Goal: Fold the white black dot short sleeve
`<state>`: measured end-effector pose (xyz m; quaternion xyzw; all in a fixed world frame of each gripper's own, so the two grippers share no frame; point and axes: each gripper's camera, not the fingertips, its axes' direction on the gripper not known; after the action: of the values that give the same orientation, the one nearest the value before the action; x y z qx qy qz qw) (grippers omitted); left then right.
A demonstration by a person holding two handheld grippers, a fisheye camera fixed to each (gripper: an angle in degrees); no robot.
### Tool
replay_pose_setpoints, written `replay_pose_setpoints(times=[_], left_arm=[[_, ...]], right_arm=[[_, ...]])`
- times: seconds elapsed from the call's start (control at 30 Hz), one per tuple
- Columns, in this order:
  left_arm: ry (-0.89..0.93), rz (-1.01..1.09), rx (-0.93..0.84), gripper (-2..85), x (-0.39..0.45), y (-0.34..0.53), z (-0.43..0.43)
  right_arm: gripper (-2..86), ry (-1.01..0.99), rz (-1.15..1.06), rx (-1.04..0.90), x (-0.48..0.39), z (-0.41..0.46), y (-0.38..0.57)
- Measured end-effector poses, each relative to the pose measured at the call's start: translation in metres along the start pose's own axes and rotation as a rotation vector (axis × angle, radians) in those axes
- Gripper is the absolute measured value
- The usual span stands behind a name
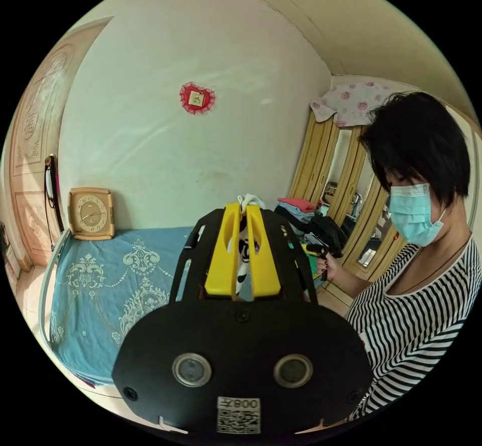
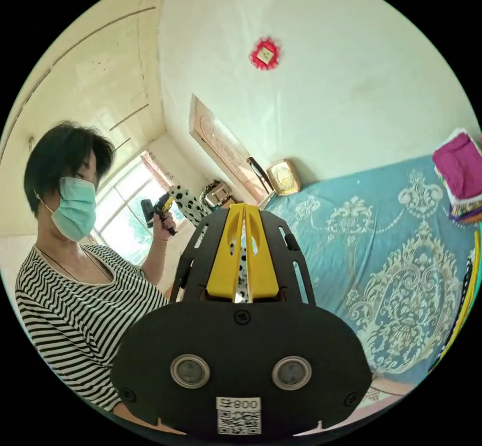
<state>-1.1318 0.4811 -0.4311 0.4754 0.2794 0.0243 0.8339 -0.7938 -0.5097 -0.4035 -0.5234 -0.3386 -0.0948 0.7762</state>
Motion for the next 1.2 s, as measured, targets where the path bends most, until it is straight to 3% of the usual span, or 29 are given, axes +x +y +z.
replay_pose_setpoints(times=[0.13, 0.33, 0.6, 1.0, 1.2], left_arm=[[-0.006, -0.024, -0.001, 2.2, -0.01, 0.006, 0.027], [0.041, -0.017, -0.026, 2.3, -0.002, 0.019, 0.071], [0.068, 0.005, -0.04, 2.3, 0.021, 0.052, 0.107], [0.073, -0.028, -0.038, 2.3, 0.059, 0.134, 0.13], [0.061, -0.033, -0.052, 2.4, 0.077, 0.186, 0.136]], right_arm=[[1.2, -0.124, 0.199, -0.19, 0.09, 0.1, 0.064], [6.3, -0.176, 0.316, -0.437, 0.15, 0.219, 0.145], [10.2, -0.322, 0.438, -0.564, 0.188, 0.266, 0.238], [10.9, -0.515, 0.575, -0.399, 0.241, 0.305, 0.296], [3.8, -0.613, 0.606, -0.305, 0.256, 0.29, 0.306]])
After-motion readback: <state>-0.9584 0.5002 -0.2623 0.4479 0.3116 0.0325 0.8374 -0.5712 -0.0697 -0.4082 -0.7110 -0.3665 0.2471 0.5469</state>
